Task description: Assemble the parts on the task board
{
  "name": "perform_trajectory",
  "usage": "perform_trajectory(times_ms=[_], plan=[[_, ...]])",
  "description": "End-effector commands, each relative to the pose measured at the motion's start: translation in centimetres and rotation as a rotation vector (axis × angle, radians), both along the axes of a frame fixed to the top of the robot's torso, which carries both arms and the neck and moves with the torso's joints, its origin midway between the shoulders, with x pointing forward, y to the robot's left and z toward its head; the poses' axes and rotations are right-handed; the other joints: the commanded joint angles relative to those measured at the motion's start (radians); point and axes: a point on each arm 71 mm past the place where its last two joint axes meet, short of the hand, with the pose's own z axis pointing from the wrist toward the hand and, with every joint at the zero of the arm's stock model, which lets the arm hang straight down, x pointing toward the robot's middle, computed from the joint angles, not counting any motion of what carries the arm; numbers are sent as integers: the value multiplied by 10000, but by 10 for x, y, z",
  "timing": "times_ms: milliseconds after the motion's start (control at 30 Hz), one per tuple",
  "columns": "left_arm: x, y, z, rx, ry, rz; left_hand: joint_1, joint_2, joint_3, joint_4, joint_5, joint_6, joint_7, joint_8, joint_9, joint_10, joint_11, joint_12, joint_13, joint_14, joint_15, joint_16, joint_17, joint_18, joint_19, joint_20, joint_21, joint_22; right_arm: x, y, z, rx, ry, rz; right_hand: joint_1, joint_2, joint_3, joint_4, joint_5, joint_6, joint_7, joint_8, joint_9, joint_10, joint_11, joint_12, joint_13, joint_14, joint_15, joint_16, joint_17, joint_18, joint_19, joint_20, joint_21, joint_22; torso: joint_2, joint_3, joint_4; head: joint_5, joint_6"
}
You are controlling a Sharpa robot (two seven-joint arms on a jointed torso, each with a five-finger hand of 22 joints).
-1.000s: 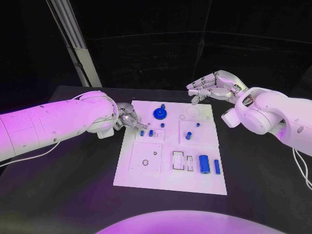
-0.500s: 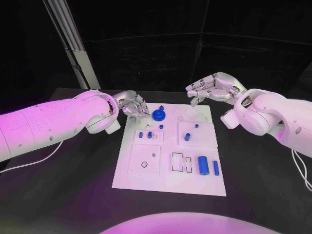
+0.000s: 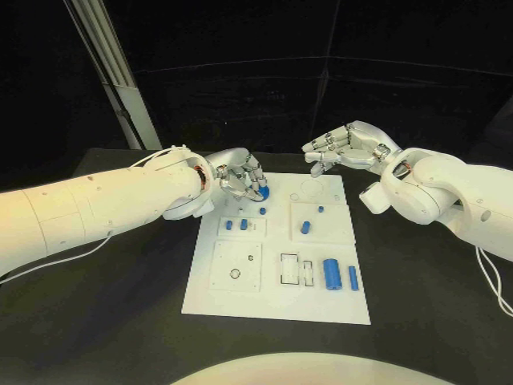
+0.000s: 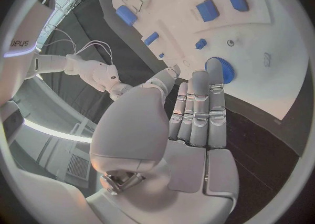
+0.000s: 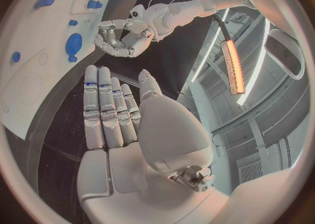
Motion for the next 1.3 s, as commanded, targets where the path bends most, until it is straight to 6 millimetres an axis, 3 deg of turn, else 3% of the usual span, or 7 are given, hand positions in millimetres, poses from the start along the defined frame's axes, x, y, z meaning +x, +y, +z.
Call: perform_trajectory(times_ms=[33,167,333,667,1033,1300], plan=[[-2,-11,2,1110,-1344,-1122,36,-94,-25,-121,-51,269,-63,-300,-214,147,-43,-273,-374,719,-59,958,906,72,405,-55,181,46,0,2,2,102,-70,106,-10,44,-24,-55,37,-71,-33,18,15,-73,21,56,0,-89,-7,-45,-13,30,34,31,-67,-13,2,3,-2,-27,23],[-2,-19,-2,1784,-1564,-1599,0,-74,-30,-231,-45,663,-157,-664,-455,424,-113,-585,-828,1847,-157,2871,2993,46,1088,-142,660,299,0,3,2,114,-71,132,-10,44,-24,-55,37,-71,-33,18,15,-73,21,56,0,-89,-7,-45,-13,30,34,31,-67,-13,4,2,-7,-29,37],[-1,-25,-9,2435,-1521,-1930,-66,-71,-45,-341,-60,1023,-215,-1008,-656,666,-146,-888,-1239,2378,-196,3974,4283,-159,1773,-199,1998,1691,0,4,2,125,-76,144,-10,56,-15,-66,45,-89,-26,17,17,-100,29,66,1,-114,1,-45,-24,29,27,38,-96,-30,-7,-1,17,-48,36],[2,-29,-21,2880,-1326,-2068,-208,-63,-73,-394,-69,1302,-224,-1370,-796,910,-151,-1249,-1624,2538,-209,4291,4539,-322,2153,-219,2984,2791,0,5,2,138,-86,152,-10,56,-15,-66,45,-89,-26,17,17,-100,29,66,1,-114,1,-45,-24,29,27,38,-96,-30,-17,-11,29,-67,14],[5,-31,-27,3166,-1035,-2006,-285,-52,-161,-392,-68,1384,-220,-1531,-817,1041,-156,-1369,-1756,2619,-223,4386,4616,-425,2374,-228,3539,3428,0,6,2,27,-168,167,-7,63,-10,-69,50,-91,-25,17,18,-104,30,69,1,-116,1,-43,-25,30,28,38,-101,-33,-39,-11,64,-108,-3],[8,-35,-30,3230,-991,-1943,-221,104,-87,-415,-52,1457,-225,-1634,-818,1156,-167,-1442,-1837,2655,-233,4429,4638,-465,2467,-238,3782,3700,0,7,2,19,-180,193,-7,63,-10,-69,50,-91,-25,17,18,-104,30,69,1,-116,1,-43,-25,30,28,38,-101,-33,-39,-13,77,-126,-20]])
